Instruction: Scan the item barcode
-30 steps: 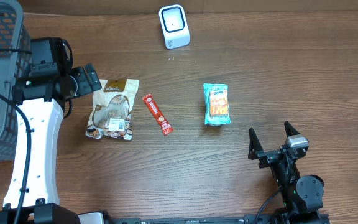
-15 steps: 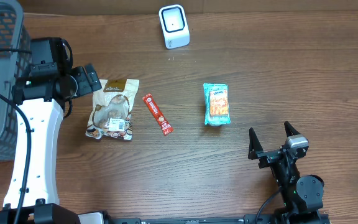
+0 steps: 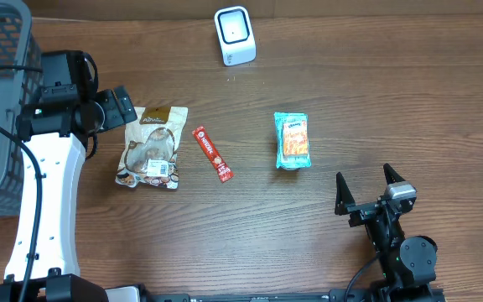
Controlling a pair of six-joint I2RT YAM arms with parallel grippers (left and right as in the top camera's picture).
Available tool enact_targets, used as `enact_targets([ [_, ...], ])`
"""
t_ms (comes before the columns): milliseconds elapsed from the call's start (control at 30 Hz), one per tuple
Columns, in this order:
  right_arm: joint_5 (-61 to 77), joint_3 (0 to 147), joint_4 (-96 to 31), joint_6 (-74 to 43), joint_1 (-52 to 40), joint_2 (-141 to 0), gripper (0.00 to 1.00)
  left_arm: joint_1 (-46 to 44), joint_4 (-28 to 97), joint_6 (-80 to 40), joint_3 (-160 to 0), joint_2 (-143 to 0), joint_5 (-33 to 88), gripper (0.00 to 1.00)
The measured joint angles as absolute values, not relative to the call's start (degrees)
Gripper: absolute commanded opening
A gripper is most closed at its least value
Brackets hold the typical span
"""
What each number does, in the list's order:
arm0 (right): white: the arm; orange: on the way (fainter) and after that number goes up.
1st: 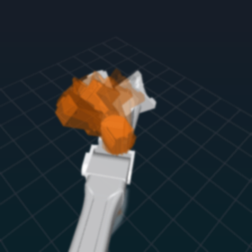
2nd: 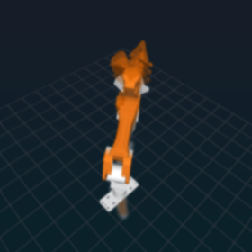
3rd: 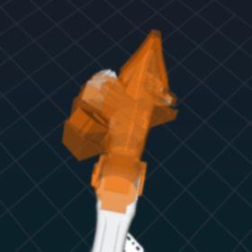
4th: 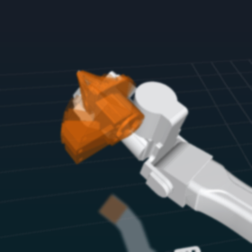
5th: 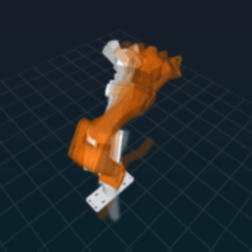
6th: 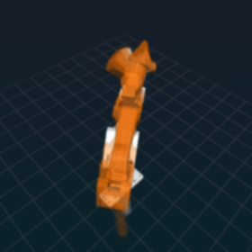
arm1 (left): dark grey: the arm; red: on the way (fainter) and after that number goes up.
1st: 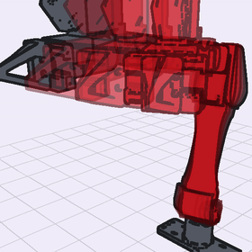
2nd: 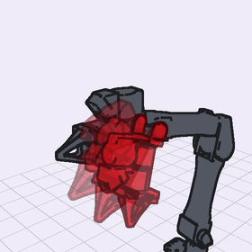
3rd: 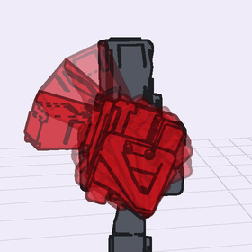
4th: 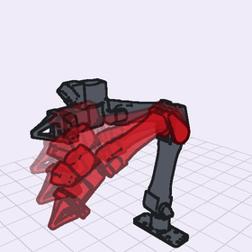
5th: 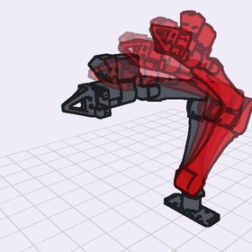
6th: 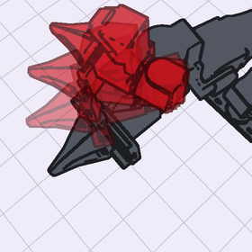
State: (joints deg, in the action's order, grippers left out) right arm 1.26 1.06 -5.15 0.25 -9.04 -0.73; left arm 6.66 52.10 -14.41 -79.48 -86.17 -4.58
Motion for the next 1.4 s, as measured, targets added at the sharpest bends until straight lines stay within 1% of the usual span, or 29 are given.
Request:
enact_targets([
  [1000,1.28,1.06,-5.15,0.16,-9.04,-0.73,1.00,6.66,52.10,-14.41,-79.48,-86.17,-4.58,1.00],
  [1200,1.89,1.06,-5.13,-5.32,-9.04,-0.73,1.00,6.66,52.10,-14.41,-79.48,-86.17,-4.58,1.00],
  [1400,7.25,2.35,-7.16,-8.80,-9.04,-0.75,1.00,6.66,52.12,-14.41,-79.48,-86.17,-4.58,0.99],
])
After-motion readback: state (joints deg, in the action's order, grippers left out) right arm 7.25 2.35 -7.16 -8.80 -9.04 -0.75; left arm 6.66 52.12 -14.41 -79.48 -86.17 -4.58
